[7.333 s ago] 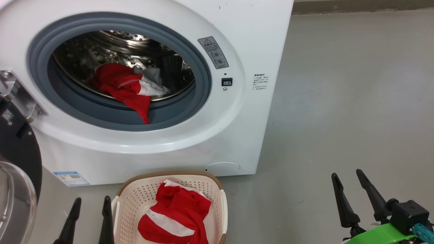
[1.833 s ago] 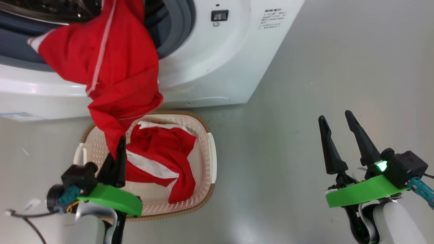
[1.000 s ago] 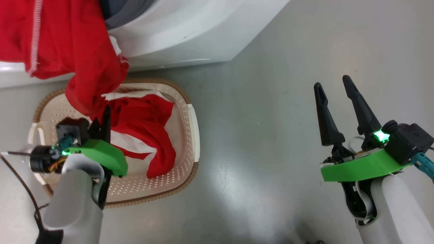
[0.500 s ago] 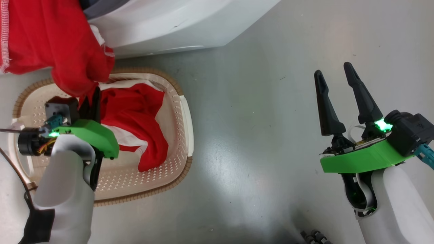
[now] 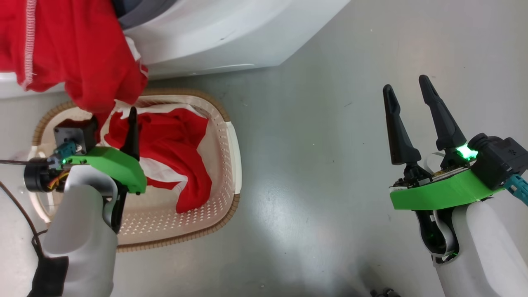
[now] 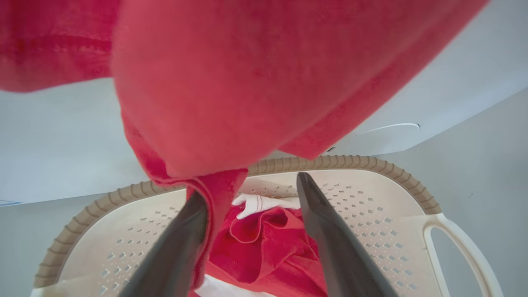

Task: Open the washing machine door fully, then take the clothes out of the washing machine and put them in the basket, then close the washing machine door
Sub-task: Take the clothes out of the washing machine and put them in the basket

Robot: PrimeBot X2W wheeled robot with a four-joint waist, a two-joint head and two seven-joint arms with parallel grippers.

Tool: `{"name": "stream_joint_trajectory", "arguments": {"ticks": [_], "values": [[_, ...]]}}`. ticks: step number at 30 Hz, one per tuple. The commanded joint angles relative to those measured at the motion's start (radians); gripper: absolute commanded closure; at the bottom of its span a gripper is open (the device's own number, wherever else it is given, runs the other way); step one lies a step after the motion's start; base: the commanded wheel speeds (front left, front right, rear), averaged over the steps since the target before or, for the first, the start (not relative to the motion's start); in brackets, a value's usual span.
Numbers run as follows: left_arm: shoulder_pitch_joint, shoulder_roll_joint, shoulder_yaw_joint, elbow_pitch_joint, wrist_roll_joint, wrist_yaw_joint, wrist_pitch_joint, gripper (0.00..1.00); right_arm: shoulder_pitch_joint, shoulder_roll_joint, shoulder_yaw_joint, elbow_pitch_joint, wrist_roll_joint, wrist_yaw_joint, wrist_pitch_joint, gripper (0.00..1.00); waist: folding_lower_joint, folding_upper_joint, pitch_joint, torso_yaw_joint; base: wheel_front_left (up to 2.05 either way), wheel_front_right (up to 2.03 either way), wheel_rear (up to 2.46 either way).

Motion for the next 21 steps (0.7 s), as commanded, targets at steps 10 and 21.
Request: {"name": "stream_joint_trajectory", "arguments": {"ticks": [10,21], "values": [[0.077,-0.001,0.029,-0.068,-0.029,-0.004,-0.005,0.00,0.025,0.004,0.012,-0.017,-0.012,0.006,-0.006,0.00,0.0000,0.0000,-0.029,0.023,0.00,0.00,0.00],[0.158,-0.015,0.062,-0.251,-0.049,-0.007,-0.005,0.00,0.037,0.004,0.007,-0.019,-0.015,0.006,-0.006,0.00,0.0000,0.0000,-0.045,0.043,0.00,0.00,0.00]]}}
